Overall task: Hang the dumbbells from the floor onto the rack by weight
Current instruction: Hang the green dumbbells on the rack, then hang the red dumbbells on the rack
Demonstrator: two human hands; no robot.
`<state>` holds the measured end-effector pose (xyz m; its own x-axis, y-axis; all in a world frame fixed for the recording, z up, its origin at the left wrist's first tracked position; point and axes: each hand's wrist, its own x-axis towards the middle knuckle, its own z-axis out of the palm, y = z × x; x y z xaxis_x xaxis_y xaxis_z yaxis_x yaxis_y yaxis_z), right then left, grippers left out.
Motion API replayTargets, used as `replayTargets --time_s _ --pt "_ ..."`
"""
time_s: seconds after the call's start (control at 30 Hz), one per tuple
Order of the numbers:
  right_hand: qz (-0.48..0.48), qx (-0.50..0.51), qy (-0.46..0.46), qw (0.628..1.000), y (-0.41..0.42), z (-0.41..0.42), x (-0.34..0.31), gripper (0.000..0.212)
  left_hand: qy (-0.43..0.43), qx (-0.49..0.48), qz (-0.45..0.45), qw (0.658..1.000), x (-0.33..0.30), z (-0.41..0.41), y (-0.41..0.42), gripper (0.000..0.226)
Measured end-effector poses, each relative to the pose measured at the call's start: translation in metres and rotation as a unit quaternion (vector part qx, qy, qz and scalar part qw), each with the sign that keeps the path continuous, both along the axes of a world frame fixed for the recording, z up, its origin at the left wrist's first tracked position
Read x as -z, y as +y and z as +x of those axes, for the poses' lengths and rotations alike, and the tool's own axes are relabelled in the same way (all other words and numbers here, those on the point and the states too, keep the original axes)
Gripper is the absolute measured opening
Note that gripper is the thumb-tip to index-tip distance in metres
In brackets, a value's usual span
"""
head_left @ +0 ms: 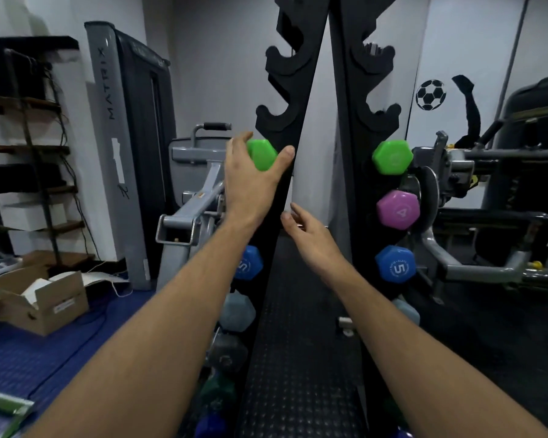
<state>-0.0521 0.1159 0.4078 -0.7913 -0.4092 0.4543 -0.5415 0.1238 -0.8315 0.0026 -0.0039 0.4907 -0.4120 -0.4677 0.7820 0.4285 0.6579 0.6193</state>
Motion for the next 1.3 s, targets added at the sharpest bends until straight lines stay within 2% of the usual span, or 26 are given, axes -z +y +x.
replayTargets --time_s 0.1,0.2,0.3,0.47,0.53,0.6,0.73,0.83,0.93,1.03,1.13,1.23,1.3 --pt "0.012 0.020 0.006 1.000 0.011 0.007 0.009 0.061 0.077 -0.020 -0.008 0.997 0.048 0.017 0.019 0.055" --pt "0.003 0.041 0.000 0.999 0.026 0.013 0.032 0.053 0.081 0.009 0.019 0.996 0.100 0.038 0.037 0.039" --pt "0.008 0.063 -0.007 0.998 0.043 0.020 0.071 0.046 -0.009 0.108 0.096 0.989 0.160 0.057 0.051 0.026" --pt "0.043 0.081 -0.083 0.992 0.063 0.021 0.166 0.036 -0.163 0.158 0.163 0.960 0.289 0.064 0.066 0.018" --pt "0.082 0.082 -0.121 0.986 0.069 0.021 0.211 0.033 -0.241 0.158 0.195 0.937 0.347 0.063 0.072 0.016" --pt "0.131 0.084 -0.162 0.974 0.075 0.021 0.261 0.031 -0.339 0.166 0.235 0.896 0.406 0.065 0.078 0.016" --pt "0.234 0.090 -0.258 0.933 0.095 0.032 0.362 0.025 -0.477 0.163 0.292 0.813 0.506 0.083 0.087 0.027" --pt "0.282 0.093 -0.330 0.896 0.111 0.041 0.431 0.022 -0.547 0.155 0.308 0.762 0.564 0.091 0.091 0.042" --pt "0.332 0.097 -0.358 0.867 0.120 0.048 0.490 0.012 -0.597 0.162 0.317 0.719 0.605 0.095 0.095 0.046" --pt "0.390 0.082 -0.385 0.832 0.127 0.057 0.541 0.013 -0.616 0.149 0.317 0.705 0.637 0.096 0.097 0.048" --pt "0.460 0.083 -0.393 0.792 0.133 0.064 0.588 0.024 -0.636 0.140 0.315 0.690 0.665 0.099 0.097 0.035" --pt "0.534 0.065 -0.373 0.756 0.138 0.071 0.618 0.038 -0.646 0.132 0.313 0.684 0.683 0.105 0.097 0.049" --pt "0.540 0.070 -0.402 0.736 0.141 0.072 0.633 0.043 -0.647 0.124 0.316 0.683 0.692 0.105 0.098 0.050"
